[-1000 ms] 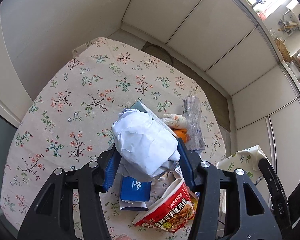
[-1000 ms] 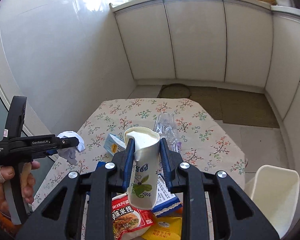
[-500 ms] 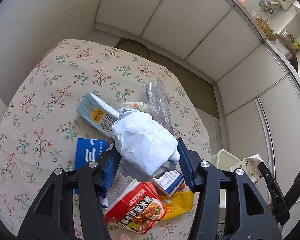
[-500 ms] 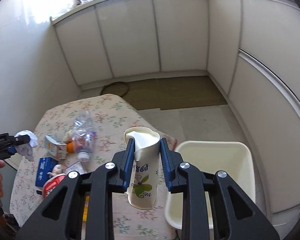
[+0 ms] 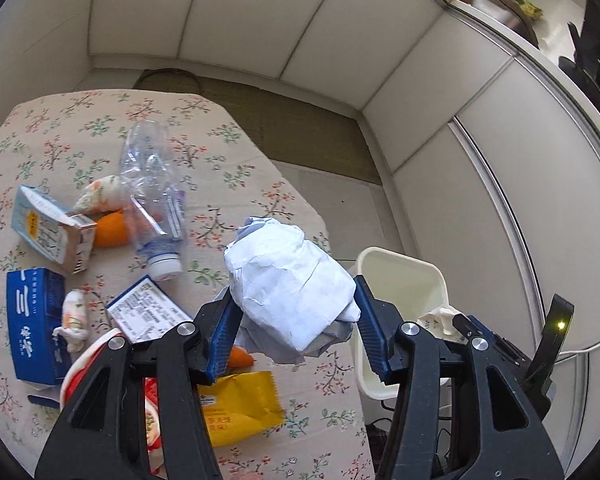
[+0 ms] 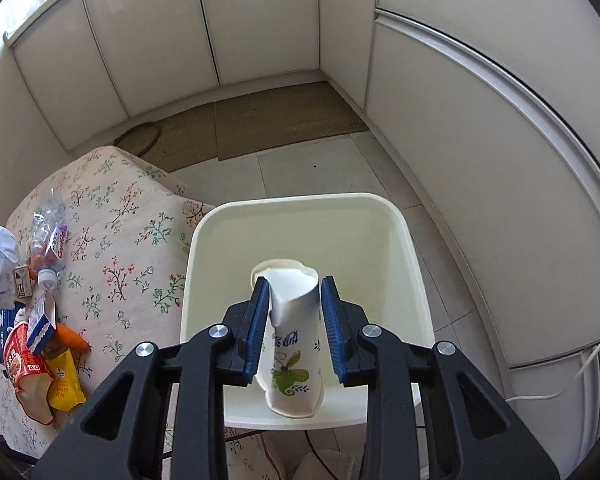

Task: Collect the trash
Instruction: 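Carry both items over the white bin and open both grippers to drop them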

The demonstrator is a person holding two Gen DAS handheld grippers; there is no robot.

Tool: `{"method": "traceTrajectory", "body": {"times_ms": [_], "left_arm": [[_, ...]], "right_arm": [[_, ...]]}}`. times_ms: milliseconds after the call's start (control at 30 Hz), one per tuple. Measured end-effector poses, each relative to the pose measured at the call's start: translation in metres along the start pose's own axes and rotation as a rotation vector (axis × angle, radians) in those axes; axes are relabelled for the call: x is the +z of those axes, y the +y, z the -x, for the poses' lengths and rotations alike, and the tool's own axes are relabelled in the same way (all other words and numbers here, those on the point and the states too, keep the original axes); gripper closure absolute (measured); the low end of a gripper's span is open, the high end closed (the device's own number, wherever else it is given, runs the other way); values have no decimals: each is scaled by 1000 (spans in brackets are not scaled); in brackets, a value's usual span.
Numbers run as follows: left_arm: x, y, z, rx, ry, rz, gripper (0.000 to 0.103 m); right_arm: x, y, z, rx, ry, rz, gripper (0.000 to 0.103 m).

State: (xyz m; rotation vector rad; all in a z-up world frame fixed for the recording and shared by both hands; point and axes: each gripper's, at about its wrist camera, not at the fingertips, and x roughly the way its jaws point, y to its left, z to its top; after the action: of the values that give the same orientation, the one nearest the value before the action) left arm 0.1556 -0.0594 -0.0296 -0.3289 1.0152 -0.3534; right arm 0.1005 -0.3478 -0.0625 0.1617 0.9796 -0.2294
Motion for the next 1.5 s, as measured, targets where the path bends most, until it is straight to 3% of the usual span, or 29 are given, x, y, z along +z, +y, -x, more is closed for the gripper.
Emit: {"method": "traceTrajectory", "body": {"times_ms": [67,133,200,300,467,633,1000,1167,1500], "left_arm": [[-4,-16,-7,-27,0,-31,52],[-5,-29,-13,-52,-9,-58,52],[-8,-44,-17,-71,-24,-89,52],[-13,-69,-23,-100,-36,-142,52],[-23,-109,-41,-141,-36,-228,52],[-33,-135,-73,-188,12,-220,51],[-40,-193,-130,-178,90,-274,49],[-44,-204,-128,-160,76,-291,34],[-43,-183,-93,-41,-12,-324,27]], "right_arm": [[1,-8,13,-16,-41,-27,52],[2,-15,28,-30,-95,-49,44],[6,-25,39,-47,-138,-68,31],[8,-37,51,-92,-194,-98,24],[5,-59,55,-115,-195,-154,21],[3,-85,60,-159,-192,-220,19],[-2,-144,65,-198,-176,-351,16],[-4,-157,65,-183,-174,-382,16],[1,-131,73,-151,-209,-320,14]]}}
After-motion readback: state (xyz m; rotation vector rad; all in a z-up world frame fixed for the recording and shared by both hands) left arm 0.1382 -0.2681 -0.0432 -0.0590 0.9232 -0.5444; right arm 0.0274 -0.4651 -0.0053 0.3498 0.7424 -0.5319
